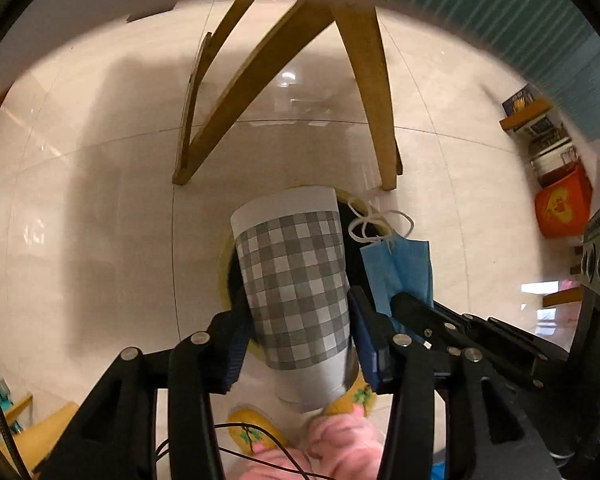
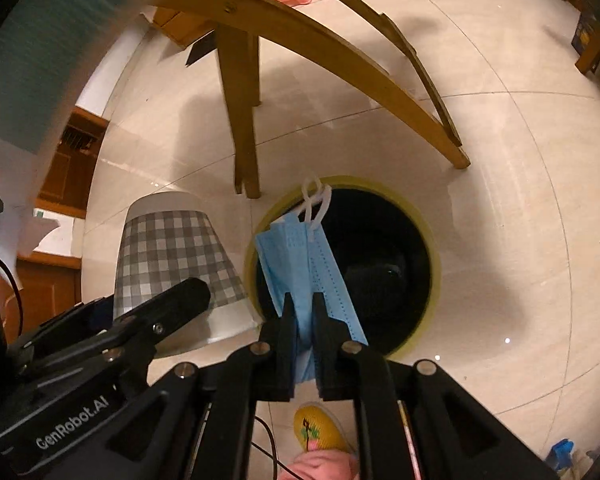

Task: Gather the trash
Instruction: 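Carry cup and mask over the black bin and open both tools, then raise both tools back toward the table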

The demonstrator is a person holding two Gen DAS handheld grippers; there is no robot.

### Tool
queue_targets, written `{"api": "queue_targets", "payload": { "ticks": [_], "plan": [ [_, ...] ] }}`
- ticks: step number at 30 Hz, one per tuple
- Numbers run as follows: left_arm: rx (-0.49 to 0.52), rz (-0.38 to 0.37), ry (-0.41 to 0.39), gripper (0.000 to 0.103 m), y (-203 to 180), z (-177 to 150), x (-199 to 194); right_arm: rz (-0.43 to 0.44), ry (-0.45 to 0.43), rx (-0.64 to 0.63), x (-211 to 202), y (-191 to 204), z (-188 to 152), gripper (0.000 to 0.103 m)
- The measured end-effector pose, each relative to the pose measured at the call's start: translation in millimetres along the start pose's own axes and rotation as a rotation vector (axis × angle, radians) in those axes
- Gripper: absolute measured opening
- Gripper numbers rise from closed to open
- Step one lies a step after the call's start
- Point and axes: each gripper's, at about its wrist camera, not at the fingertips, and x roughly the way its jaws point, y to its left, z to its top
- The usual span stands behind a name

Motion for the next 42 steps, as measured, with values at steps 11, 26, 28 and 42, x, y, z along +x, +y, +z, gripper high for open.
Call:
{"api": "queue_targets", "payload": {
  "ticks": [11, 26, 28, 42],
  "plan": [
    [0.014, -0.016, -0.001, 0.063, 1.3, 7.2, 15.1, -0.012, -0.019, 0.030, 14.1, -10.2, -3.3, 0.010],
    [-0.004, -0.012, -0.055, 0.089, 5.9, 4.7, -21.2, -0.054, -0.111, 0.018, -18.0, -10.4, 2.4, 0.035],
    [-0.014, -0.016, -0.065, 0.089, 4.2, 4.7, -36.1, -0.066, -0.122, 0.010, -31.6, -5.5, 2.6, 0.035],
    [0.005, -0.023, -0.178, 0.089, -16.8, 23.5, -199.8, -0.124, -0.171, -0.046, -173.9, 56.3, 5.8, 0.038]
  ]
}}
